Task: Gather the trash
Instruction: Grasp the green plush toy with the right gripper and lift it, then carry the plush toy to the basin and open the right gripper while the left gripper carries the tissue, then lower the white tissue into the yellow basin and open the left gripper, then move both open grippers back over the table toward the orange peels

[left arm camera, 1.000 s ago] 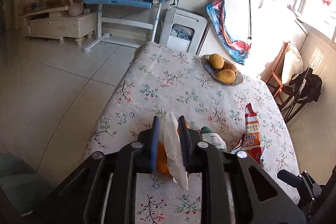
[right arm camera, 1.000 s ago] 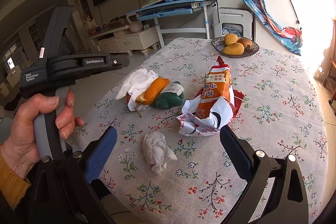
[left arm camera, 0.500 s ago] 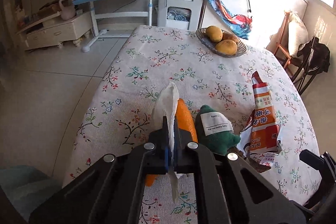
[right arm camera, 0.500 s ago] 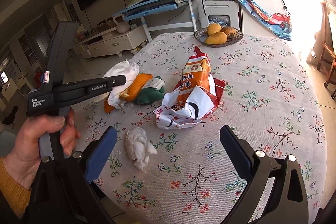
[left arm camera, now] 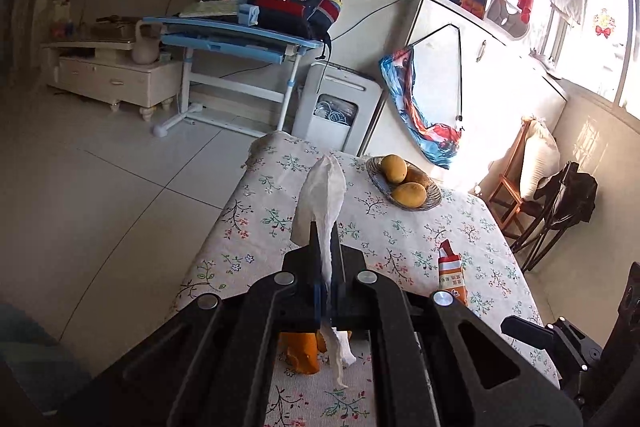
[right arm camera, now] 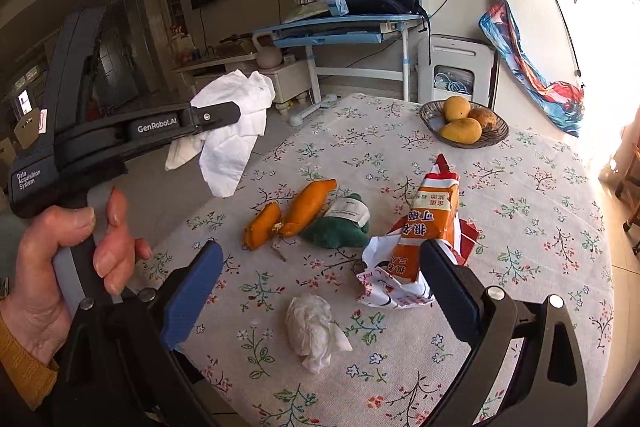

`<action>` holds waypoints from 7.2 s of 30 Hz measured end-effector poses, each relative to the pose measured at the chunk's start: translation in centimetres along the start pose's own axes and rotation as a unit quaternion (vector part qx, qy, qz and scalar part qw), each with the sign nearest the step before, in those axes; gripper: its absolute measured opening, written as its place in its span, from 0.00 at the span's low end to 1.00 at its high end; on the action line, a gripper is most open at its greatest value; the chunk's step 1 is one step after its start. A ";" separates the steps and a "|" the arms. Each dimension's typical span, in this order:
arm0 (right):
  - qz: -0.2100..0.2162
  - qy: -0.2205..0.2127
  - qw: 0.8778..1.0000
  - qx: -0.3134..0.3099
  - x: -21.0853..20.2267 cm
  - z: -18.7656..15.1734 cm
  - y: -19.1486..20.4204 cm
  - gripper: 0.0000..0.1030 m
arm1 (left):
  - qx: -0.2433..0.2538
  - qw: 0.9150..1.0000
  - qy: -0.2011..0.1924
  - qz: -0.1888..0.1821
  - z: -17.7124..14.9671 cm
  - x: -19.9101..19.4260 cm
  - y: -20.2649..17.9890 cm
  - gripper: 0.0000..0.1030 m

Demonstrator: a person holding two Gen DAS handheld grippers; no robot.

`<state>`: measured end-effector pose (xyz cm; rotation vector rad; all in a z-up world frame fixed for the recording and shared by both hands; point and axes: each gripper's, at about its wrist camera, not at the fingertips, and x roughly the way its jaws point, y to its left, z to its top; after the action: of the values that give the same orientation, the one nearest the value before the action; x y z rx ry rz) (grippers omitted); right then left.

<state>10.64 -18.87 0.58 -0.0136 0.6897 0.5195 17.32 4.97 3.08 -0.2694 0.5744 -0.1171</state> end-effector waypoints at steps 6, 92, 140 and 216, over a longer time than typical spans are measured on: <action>-0.006 0.042 0.999 -0.023 4.3 2.1 -0.1 0.74 | 0.000 1.000 -0.005 0.006 0.0 -0.8 0.5 0.04; 0.036 -0.012 0.989 0.142 -9.9 -7.3 -2.3 0.39 | 0.092 0.995 0.029 -0.031 -13.7 -11.7 -7.3 0.04; 0.020 0.030 0.991 0.131 -13.7 -13.0 0.9 0.40 | 0.078 0.992 0.081 -0.064 -20.8 -18.0 -8.1 0.04; -0.026 0.009 0.995 0.098 -15.3 -13.0 3.2 0.84 | 0.032 0.997 0.059 0.036 -21.6 -19.5 -4.9 0.89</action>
<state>-8.65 -25.35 0.28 0.1471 0.7529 0.4005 -10.96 -0.85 -2.77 -0.1811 0.6957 -0.0823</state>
